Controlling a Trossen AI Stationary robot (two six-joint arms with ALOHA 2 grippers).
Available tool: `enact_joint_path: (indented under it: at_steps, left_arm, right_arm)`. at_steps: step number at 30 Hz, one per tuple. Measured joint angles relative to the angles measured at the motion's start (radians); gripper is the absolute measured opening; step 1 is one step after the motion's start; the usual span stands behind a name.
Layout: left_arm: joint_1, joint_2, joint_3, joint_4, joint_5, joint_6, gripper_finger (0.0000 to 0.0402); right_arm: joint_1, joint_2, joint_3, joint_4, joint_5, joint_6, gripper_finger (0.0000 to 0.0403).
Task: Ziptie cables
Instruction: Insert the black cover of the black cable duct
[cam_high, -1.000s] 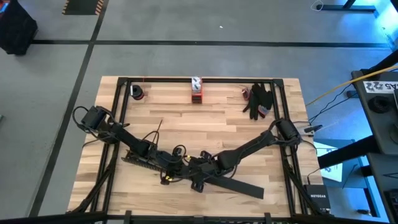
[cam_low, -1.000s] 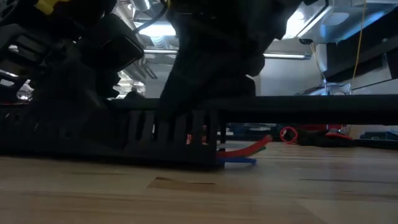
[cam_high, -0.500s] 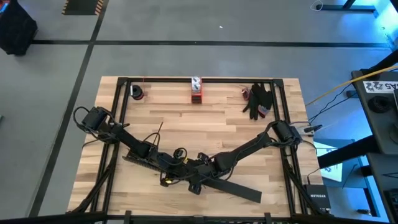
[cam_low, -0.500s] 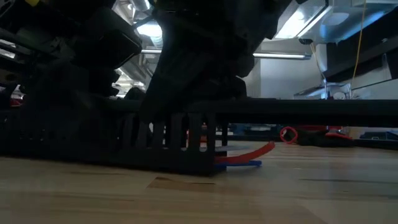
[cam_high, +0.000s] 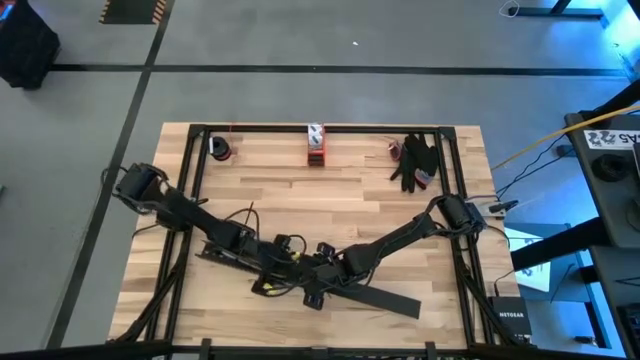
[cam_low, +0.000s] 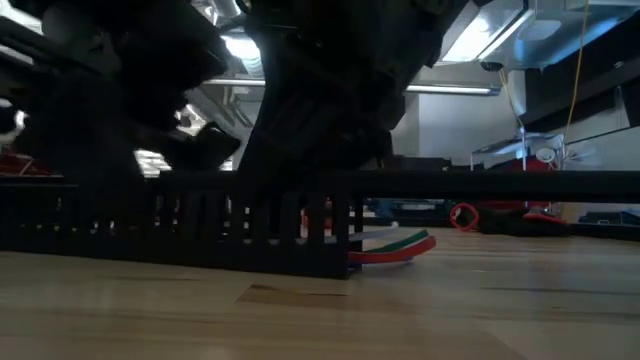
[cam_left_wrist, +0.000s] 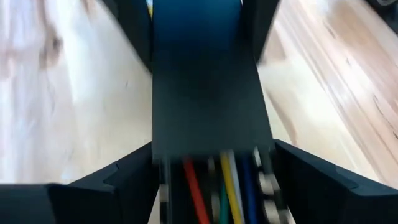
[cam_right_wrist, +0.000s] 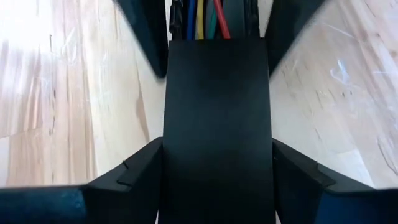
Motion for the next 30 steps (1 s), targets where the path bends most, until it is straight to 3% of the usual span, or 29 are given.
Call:
enact_joint_path:
  at_steps: [4,7,19,25,30]
  left_arm:
    - [-0.003,-0.077,-0.002,-0.182,0.001,-0.032,0.0282]
    - [-0.011,-0.095,-0.037,-0.204,-0.004,-0.057,0.0282]
    - [-0.018,-0.062,-0.266,0.320,-0.035,-0.225,0.0269]
    - [-0.021,0.000,-0.271,0.415,-0.041,-0.230,0.0229]
    - [-0.021,0.013,-0.267,0.437,-0.043,-0.232,0.0227]
  right_arm:
    - [0.000,0.000,0.000,-0.012,0.005,0.000,0.0230]
    - [0.001,0.000,-0.001,-0.018,0.007,0.000,0.0230]
    - [0.002,-0.001,-0.004,-0.015,0.011,-0.027,0.0230]
    - [0.000,-0.002,-0.007,0.017,0.018,-0.046,0.0230]
    - [-0.017,0.004,-0.009,0.091,0.033,-0.050,0.0230]
